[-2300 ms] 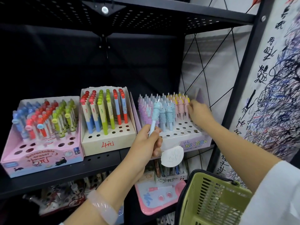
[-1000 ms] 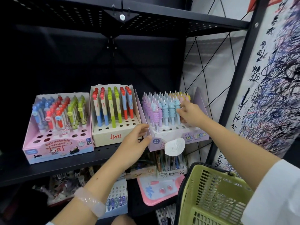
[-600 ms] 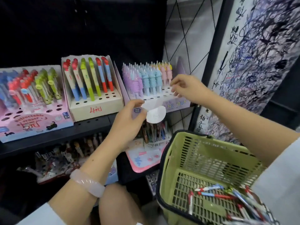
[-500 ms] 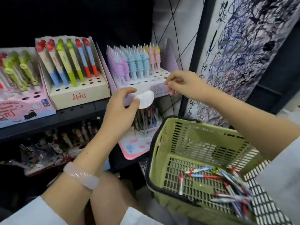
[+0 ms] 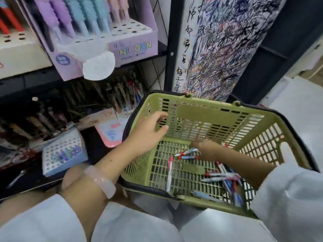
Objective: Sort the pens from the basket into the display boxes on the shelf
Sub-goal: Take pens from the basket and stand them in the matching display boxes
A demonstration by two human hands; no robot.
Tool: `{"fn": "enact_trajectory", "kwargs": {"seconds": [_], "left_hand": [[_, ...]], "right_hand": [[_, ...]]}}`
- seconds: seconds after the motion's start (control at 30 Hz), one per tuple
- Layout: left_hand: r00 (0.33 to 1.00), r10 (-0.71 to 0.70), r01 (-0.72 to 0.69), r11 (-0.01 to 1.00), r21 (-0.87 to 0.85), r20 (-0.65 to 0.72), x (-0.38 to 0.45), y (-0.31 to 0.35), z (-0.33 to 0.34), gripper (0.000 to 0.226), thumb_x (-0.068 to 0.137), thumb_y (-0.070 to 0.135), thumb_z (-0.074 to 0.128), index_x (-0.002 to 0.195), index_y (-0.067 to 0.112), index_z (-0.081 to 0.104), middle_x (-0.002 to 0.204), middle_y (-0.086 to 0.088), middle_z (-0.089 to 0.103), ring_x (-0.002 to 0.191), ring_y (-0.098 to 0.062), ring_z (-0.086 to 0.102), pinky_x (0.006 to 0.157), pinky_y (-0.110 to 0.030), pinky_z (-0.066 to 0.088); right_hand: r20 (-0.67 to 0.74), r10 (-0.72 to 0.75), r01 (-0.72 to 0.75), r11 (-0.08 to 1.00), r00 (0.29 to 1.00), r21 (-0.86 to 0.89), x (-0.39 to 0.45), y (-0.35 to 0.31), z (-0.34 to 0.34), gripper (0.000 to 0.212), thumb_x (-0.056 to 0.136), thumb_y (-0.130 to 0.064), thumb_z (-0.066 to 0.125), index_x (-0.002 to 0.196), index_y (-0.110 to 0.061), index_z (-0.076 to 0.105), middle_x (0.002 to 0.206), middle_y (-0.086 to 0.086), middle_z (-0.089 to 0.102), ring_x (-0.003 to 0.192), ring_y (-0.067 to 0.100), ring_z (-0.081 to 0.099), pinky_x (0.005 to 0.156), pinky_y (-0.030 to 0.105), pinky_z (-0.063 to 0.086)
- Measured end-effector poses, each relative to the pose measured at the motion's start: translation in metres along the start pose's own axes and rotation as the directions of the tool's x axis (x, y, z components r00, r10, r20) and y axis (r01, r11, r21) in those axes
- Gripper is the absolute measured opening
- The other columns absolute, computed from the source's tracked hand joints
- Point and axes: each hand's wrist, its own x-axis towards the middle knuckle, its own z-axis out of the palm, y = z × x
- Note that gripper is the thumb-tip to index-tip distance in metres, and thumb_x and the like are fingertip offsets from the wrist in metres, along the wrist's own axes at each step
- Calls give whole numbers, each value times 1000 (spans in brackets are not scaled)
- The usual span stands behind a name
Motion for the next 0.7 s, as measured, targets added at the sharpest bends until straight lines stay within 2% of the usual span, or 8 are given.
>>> {"fn": "enact_trajectory", "kwargs": {"seconds": [0.17,0.27,0.3,0.37,0.43,0.5,0.6,0.7], "left_hand": [[996,-69,68,998,13,61,6,-10,4,36,95,23,47,131,23,45,136,6,48,122,-4,42,101,-21,29],[990,-113,112,994,13,86,8,-15,6,36,96,22,46,132,23,45,136,6,48,124,-5,41,100,-20,29],[987,-125,124,992,14,98,8,-17,7,36,96,23,46,132,23,45,136,7,48,124,-4,41,100,-20,29],[984,-140,139,990,9,113,8,-19,9,36,96,23,46,132,23,44,135,9,48,122,-4,41,100,-20,29],[983,-144,145,989,-6,114,10,-20,11,35,96,24,46,131,25,45,128,12,49,117,-1,42,98,-19,29],[983,-140,143,989,-26,118,10,-21,12,33,96,23,46,129,25,46,120,16,48,111,2,42,94,-17,29],[984,-130,136,990,-41,118,11,-23,14,32,96,22,46,127,24,48,115,17,48,110,2,43,93,-17,30],[987,-135,142,987,-74,88,10,-23,12,30,96,21,46,125,23,49,113,17,49,107,3,44,86,-9,31]], "right_hand": [[-71,-17,0,972,997,-234,23,-8,39,58,90,-11,52,142,-15,27,141,11,37,129,29,36,103,38,32],[-111,-20,-12,960,994,-281,28,-13,46,46,94,-12,43,139,-10,30,138,13,40,124,29,42,93,36,37],[-125,-5,-23,975,992,-222,28,-16,46,41,96,-14,41,135,-10,33,134,12,42,118,29,47,84,36,39],[-166,89,-82,995,982,54,27,-27,45,29,95,-20,42,123,-12,39,124,12,49,101,28,56,66,31,37],[-147,221,-149,909,964,390,29,-47,43,20,95,-24,44,110,-11,41,112,15,55,87,29,57,61,29,34],[8,274,-223,765,962,604,36,-68,46,26,95,-29,46,106,-6,44,95,13,59,71,26,55,54,27,36],[113,248,-265,758,962,596,43,-93,55,28,91,-31,52,104,-7,53,67,-1,48,53,11,46,40,21,32],[94,275,-281,794,957,539,46,-98,52,19,86,-29,58,87,-10,52,62,-4,44,52,11,45,39,22,28]]}}
